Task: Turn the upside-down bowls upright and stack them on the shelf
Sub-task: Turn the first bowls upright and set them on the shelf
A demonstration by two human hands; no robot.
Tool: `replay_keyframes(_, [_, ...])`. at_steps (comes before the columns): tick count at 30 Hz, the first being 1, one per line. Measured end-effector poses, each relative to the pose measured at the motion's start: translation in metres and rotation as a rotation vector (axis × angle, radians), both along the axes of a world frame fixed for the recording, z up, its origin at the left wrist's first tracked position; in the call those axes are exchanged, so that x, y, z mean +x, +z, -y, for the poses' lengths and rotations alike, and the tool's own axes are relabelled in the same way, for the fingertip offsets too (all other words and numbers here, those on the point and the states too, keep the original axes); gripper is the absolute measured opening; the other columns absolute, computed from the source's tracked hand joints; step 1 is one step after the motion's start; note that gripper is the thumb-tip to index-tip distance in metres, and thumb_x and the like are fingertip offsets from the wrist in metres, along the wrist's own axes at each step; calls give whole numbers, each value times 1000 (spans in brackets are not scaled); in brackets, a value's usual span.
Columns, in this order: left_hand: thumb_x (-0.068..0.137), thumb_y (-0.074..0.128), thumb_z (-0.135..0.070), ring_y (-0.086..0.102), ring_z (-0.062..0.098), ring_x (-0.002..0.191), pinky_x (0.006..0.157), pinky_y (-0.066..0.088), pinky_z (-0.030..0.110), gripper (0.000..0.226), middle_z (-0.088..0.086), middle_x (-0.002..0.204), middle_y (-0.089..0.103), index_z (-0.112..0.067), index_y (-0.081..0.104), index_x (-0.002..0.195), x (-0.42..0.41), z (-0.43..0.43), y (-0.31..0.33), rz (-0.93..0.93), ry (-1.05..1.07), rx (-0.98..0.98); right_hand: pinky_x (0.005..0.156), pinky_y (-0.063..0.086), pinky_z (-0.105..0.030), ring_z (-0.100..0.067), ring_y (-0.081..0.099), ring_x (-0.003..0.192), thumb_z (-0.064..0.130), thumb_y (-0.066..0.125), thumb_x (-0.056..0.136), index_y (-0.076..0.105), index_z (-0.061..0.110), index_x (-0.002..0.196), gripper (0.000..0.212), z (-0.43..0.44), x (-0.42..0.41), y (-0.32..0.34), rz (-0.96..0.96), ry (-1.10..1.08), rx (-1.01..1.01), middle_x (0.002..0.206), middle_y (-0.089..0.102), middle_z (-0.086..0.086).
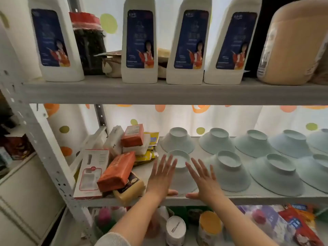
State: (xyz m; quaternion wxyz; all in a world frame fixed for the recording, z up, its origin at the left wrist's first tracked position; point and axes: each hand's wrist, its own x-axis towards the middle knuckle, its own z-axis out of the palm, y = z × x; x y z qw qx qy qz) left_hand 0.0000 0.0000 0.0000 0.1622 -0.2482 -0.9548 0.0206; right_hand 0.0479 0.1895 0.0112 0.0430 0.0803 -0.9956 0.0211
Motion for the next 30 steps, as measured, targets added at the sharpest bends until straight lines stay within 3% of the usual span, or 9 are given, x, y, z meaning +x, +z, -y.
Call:
replay_keyframes(2, [65, 67, -69, -41, 25, 138, 112, -26, 44, 142, 1, 150, -43, -23, -48, 134, -7, 1, -11, 104, -78, -29, 93, -44, -38, -19, -41, 135, 63, 60, 75, -56, 40, 116, 125, 1, -12, -8, 31, 10, 66, 143, -47, 6])
replay_keyframes(4, [76, 63, -61, -37, 26, 140, 107, -35, 40, 133, 1, 154, -37, -29, -59, 118, -13, 1, -18, 223, -69, -96, 96, -40, -40, -22, -36, 136, 59, 63, 76, -55, 39, 119, 126, 0, -19, -13, 43, 9, 117, 145, -43, 4])
replay_keyframes(6, [72, 69, -58, -15, 32, 148, 111, -21, 44, 131, 7, 160, -15, -23, -42, 132, -17, -1, -19, 233, -104, -89, 105, -30, -45, -27, -13, 144, 57, 74, 65, -33, 40, 138, 131, -1, -28, -18, 19, 49, 146, 157, -17, 2])
replay_keyframes(9, [32, 83, -66, 37, 39, 137, 109, 20, 50, 139, 12, 140, 32, -8, 23, 142, -20, 0, -24, 192, -98, -114, 111, -5, -49, -27, 31, 138, 60, 85, 36, 24, 29, 145, 129, -6, -35, -23, 78, 47, 151, 150, 40, -1])
replay_keyframes(11, [21, 83, -66, 38, 34, 127, 104, 31, 49, 136, 10, 129, 41, -9, 38, 136, -24, -3, -26, 119, -141, -91, 110, 2, -49, -26, 43, 133, 63, 84, 30, 33, 26, 142, 128, -8, -39, -28, 120, 64, 119, 143, 48, -2])
replay_keyframes(18, [33, 74, -76, 39, 30, 118, 101, 41, 54, 127, 8, 120, 42, -9, 39, 134, -17, 7, -32, -37, -280, -75, 111, 8, -48, -26, 34, 129, 74, 73, 40, 17, 20, 146, 131, -18, -28, -40, 28, 211, 58, 138, 38, -5])
replay_keyframes(23, [32, 74, -76, 38, 31, 119, 92, 48, 59, 142, 11, 122, 40, -6, 22, 143, -7, 7, -42, -76, -248, -104, 114, 8, -50, -29, 33, 130, 65, 75, 49, 14, 18, 149, 126, -29, -21, -50, -57, 319, 73, 140, 35, -8])
replay_keyframes(27, [39, 73, -74, 39, 30, 113, 91, 53, 49, 124, 12, 119, 40, -5, 35, 135, -6, 3, -35, -91, -313, -77, 115, 26, -49, -26, 27, 136, 58, 74, 58, 3, 17, 152, 124, -36, -16, -47, -178, 392, 0, 149, 26, -10])
replay_keyframes(30, [44, 70, -71, 34, 23, 111, 100, 47, 37, 115, 6, 120, 34, -8, 31, 132, -5, 3, -11, -22, -313, 118, 110, 34, -45, -25, 27, 139, 54, 70, 66, 15, 14, 150, 108, -56, -22, -34, -259, 309, -219, 154, 21, -12])
